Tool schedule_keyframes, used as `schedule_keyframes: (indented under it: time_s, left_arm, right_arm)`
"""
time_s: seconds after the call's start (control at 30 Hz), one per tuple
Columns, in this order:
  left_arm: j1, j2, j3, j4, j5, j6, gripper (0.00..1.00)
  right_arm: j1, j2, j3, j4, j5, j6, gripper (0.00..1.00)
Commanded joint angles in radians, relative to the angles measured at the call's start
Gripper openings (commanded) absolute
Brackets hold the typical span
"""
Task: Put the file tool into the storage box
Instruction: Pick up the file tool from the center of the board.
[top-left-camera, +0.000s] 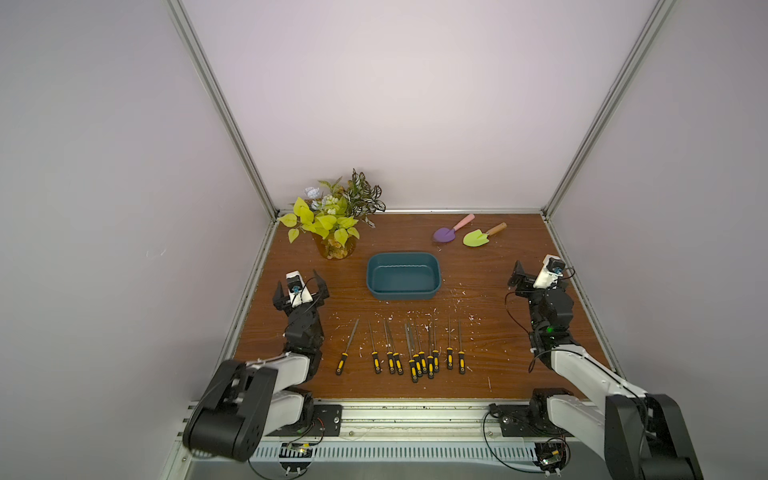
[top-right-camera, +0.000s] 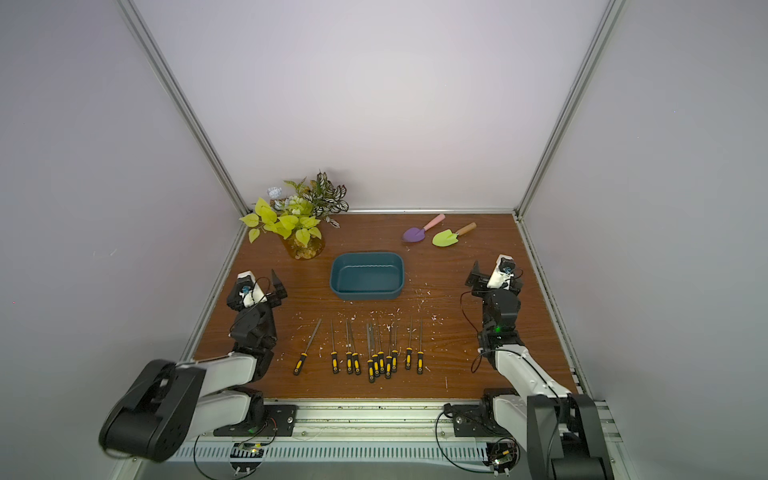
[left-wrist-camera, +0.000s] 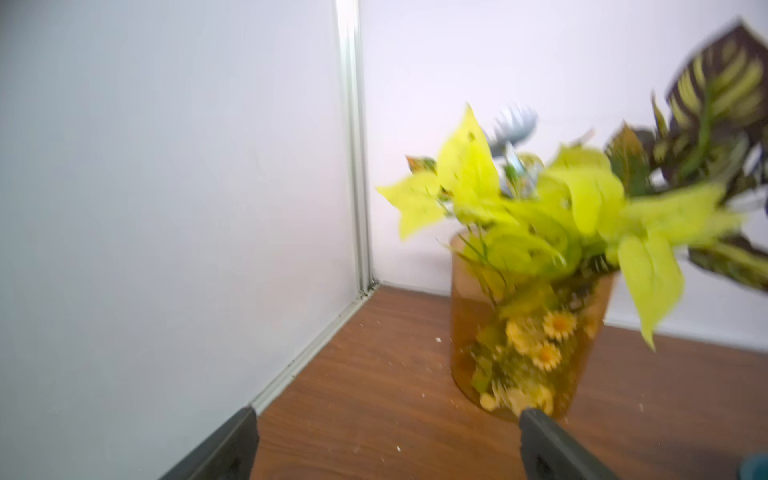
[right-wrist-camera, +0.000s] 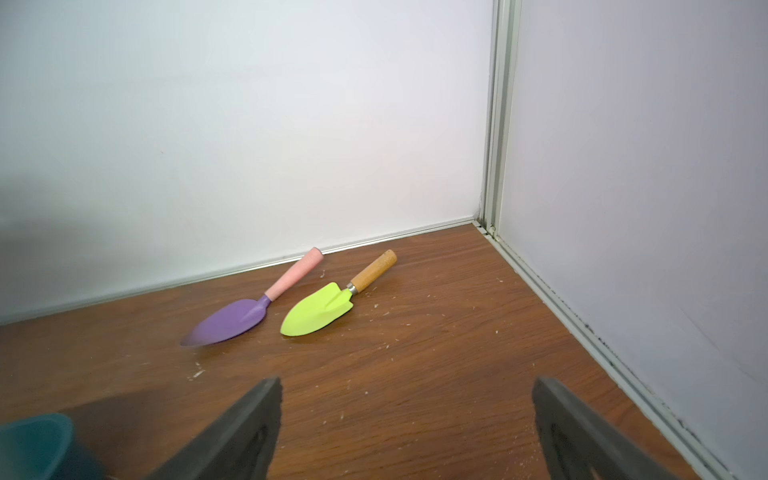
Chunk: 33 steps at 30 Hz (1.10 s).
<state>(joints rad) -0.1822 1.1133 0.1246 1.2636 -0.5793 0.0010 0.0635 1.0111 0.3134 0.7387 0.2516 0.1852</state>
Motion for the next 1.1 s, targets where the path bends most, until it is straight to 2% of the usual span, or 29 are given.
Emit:
schedule_keyframes:
  time_s: [0.0,0.17,0.33,0.5,0.6,0.73,0.97,1.07]
  left_arm:
    - [-0.007,-0.19,0.098,-0.287,-0.088,-0.003,0.99]
    - [0.001,-0.33,0.308,-0.794,-0.109,-0.109,0.99]
    - [0.0,-0.294,0.503,-1.22,0.068,-0.24,0.99]
    - [-0.004,-0.183,0.655,-1.509,0.272,-0.35,0.99]
    - [-0.005,-0.172,0.685,-1.592,0.395,-0.39,0.99]
    - [-0.006,-0.231,0.621,-1.599,0.516,-0.435,0.99]
    - [-0.007,-0.297,0.468,-1.582,0.533,-0.458,0.99]
    - [-0.019,-0.289,0.459,-1.566,0.539,-0.465,0.99]
  right_arm:
    - [0.001,-0.088,0.041,-0.312,-0.041,0.148,0.99]
    - [0.015,-0.175,0.079,-0.511,-0.11,0.255,0.95]
    - [0.095,-0.169,0.144,-0.629,-0.15,0.286,0.91]
    - [0.27,-0.107,0.219,-0.745,-0.073,0.299,0.91]
    - [0.358,-0.081,0.231,-0.807,-0.059,0.358,0.88]
    - [0.464,-0.062,0.202,-0.862,-0.084,0.441,0.81]
    - [0.646,-0.069,0.154,-0.967,-0.071,0.561,0.73]
    - [0.704,-0.076,0.132,-1.005,-0.073,0.611,0.65]
